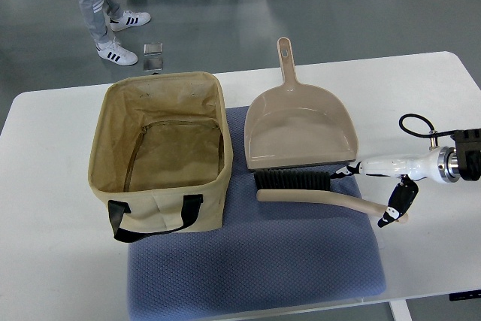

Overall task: Put pink broom in yellow bag with right hand
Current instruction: 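Close the right hand fingers around the brush handle near its end, then tighten the right hand grip and pivot the brush off the mat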

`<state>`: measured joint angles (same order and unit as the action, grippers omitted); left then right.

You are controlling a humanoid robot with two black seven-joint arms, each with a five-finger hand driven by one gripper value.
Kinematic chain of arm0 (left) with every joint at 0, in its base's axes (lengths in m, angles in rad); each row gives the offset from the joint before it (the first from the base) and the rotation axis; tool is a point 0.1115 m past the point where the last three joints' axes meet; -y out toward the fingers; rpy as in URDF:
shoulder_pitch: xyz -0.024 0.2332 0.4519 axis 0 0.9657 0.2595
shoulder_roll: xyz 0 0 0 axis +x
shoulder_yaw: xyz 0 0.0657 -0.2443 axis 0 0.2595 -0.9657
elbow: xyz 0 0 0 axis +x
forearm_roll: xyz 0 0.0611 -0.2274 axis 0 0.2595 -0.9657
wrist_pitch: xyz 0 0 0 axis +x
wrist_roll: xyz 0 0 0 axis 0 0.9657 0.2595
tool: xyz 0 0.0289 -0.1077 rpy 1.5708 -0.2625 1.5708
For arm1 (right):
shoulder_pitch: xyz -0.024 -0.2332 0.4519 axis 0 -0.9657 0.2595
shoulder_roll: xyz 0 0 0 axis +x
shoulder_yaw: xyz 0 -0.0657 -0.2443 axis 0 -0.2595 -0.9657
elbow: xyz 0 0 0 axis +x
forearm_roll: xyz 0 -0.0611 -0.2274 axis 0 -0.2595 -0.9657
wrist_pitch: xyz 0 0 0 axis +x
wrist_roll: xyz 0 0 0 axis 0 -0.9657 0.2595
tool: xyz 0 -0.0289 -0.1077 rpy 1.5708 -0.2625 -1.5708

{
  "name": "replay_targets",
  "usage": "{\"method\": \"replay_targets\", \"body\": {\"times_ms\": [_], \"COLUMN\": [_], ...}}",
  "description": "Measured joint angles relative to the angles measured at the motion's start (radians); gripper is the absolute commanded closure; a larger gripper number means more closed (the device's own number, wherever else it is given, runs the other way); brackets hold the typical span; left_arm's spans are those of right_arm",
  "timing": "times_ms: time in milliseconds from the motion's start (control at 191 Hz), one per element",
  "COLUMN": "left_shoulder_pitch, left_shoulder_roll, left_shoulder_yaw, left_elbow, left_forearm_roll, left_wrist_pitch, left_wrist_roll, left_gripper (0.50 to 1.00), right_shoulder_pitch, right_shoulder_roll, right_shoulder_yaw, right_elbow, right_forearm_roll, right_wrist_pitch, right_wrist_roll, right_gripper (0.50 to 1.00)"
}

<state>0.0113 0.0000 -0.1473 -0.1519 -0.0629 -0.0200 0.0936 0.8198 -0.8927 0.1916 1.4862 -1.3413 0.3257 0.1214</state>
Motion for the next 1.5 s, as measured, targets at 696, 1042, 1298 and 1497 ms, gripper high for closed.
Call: {"method": "replay_targets", "body": {"times_ms": [696,1042,1298,1497], "left_shoulder_pitch": [0.000,0.000,0.000,0.000], "left_shoulder_roll": [0.000,0.000,0.000,0.000], "left_shoulder_yaw": [0.000,0.000,0.000,0.000], "left_elbow": [0.000,0.000,0.000,0.000], "left_forearm_roll": [0.000,0.000,0.000,0.000], "left_wrist_pitch": [0.000,0.000,0.000,0.000], "left_wrist_roll": [0.000,0.000,0.000,0.000], "left_gripper": [0.500,0.500,0.500,0.500], "right_shoulder_pitch": [-0.011,-0.032,-0.033,-0.032], "right_shoulder_roll": [0.088,0.113,0.116,0.109], "right_shoulder_yaw": [0.000,0.000,0.000,0.000], "right_elbow": [-0.004,-0.012,-0.012,-0.012], "right_forearm_roll": [-0.056,-0.105,-0.123,-0.122], "right_wrist_pitch": [-0.034,-0.055,-0.056,-0.048], "right_wrist_roll": [-0.033,-0.034,-0.034,-0.029], "right_gripper": [0.756,0.828,0.985,1.000]}}
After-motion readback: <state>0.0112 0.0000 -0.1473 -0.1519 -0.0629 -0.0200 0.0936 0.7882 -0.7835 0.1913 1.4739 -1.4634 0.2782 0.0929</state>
